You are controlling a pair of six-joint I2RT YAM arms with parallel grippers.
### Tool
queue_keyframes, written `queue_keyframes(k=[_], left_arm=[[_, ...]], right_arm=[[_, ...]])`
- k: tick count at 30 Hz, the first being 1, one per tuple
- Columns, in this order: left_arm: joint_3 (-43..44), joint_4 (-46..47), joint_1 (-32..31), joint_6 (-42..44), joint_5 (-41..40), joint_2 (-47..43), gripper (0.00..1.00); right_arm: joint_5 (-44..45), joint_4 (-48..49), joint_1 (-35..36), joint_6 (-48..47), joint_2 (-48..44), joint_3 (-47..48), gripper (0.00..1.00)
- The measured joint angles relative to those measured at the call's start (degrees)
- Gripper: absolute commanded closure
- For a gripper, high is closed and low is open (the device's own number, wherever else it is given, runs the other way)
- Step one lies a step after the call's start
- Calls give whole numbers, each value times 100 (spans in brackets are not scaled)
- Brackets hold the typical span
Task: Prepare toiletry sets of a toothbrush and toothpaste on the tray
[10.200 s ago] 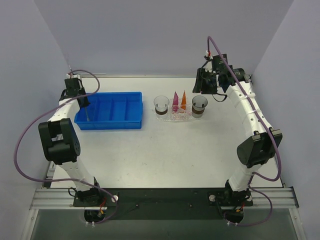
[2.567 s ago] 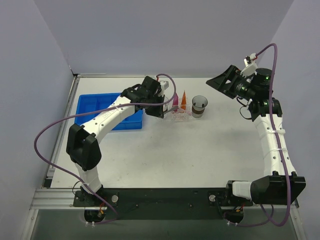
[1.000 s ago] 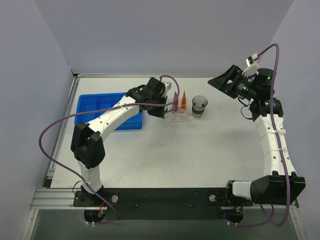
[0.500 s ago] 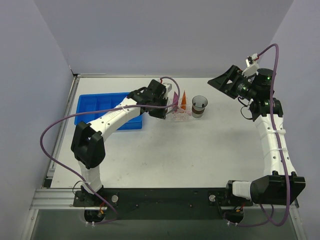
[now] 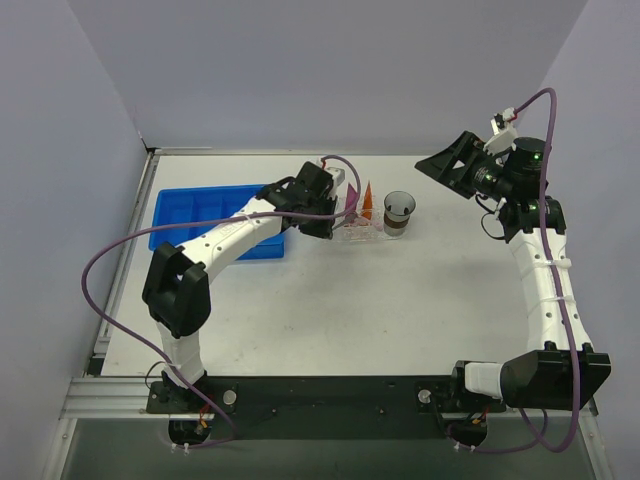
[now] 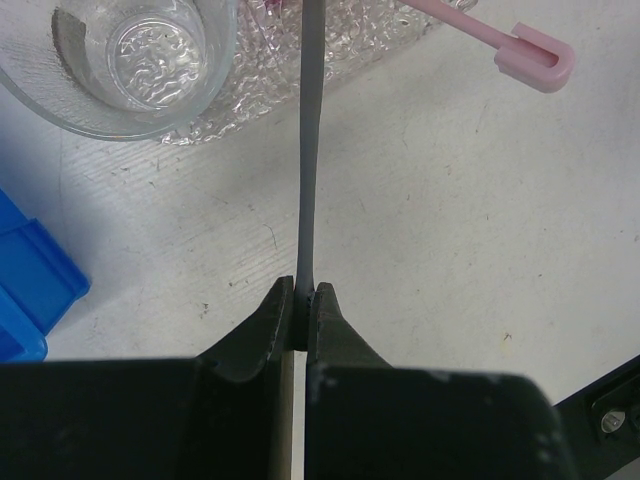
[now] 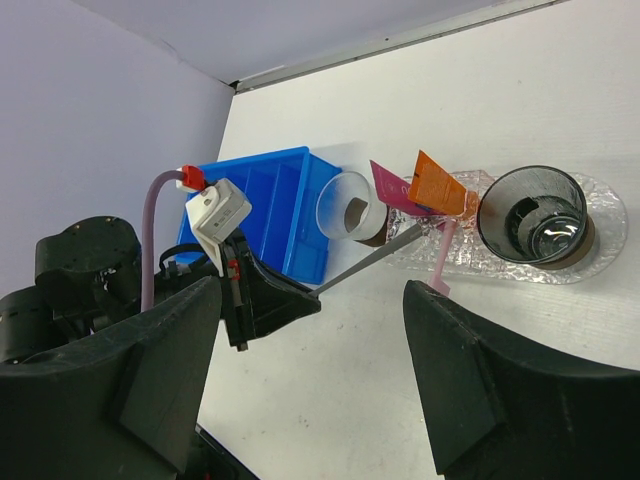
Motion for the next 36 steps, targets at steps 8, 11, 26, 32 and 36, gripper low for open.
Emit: queue_keyframes(k=[8, 11, 26, 32, 36], left_arm=[[39, 2, -37, -55, -72, 111, 100], [94, 4, -52, -85, -107, 199, 100], [507, -114, -96, -236, -339, 498, 74], [518, -146, -103, -271, -457, 520, 60], [518, -151, -118, -262, -522, 520, 52]], right_arm=[[-2, 0, 0, -7, 0, -11, 32], [0, 0, 0, -20, 0, -44, 32], [0, -37, 0, -68, 0, -103, 31], [2, -37, 0, -87, 0, -103, 31], [2, -37, 0, -90, 0, -103, 31]])
